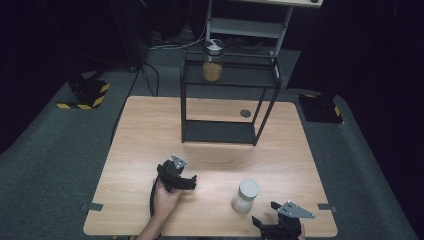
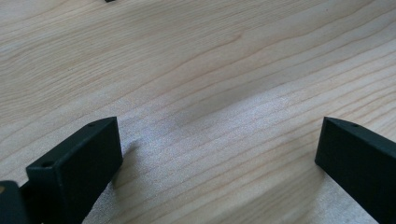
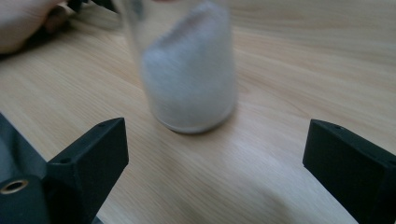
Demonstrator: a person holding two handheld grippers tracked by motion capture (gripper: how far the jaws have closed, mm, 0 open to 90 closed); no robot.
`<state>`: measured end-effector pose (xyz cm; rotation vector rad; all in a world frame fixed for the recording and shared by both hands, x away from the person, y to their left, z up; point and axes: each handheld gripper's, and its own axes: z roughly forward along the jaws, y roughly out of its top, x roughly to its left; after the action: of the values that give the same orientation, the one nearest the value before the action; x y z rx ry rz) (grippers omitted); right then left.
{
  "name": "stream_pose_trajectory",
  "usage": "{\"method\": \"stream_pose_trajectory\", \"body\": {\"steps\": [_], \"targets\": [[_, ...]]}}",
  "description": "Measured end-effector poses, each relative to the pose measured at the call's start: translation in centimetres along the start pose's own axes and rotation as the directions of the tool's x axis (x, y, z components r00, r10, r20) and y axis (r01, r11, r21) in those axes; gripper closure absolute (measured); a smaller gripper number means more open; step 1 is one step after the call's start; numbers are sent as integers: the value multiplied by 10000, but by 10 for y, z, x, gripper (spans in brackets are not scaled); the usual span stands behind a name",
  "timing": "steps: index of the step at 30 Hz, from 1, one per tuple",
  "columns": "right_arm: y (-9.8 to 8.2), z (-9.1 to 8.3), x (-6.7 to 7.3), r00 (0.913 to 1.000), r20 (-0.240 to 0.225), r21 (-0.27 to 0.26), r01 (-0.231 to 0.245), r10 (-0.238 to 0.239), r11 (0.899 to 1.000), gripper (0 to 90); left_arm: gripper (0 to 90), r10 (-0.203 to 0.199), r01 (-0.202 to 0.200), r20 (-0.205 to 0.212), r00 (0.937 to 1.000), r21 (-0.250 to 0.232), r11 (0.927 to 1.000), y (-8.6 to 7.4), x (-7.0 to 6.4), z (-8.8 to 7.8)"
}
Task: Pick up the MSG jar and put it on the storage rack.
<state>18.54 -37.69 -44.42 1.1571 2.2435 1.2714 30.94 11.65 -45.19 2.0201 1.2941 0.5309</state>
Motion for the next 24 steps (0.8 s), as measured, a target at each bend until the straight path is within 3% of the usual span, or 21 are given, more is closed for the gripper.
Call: {"method": "stream_pose_trajectory", "body": {"steps": [11, 24], "targets": [[22, 11, 6, 9982, -165, -498, 568, -577, 9971, 74, 7, -47, 47, 47, 10000, -31, 10000, -1, 1, 0], [44, 25, 6, 9960, -268, -795, 832, -856, 9934, 105, 7, -129, 130, 102, 9999, -82, 9999, -1, 3, 0]]}}
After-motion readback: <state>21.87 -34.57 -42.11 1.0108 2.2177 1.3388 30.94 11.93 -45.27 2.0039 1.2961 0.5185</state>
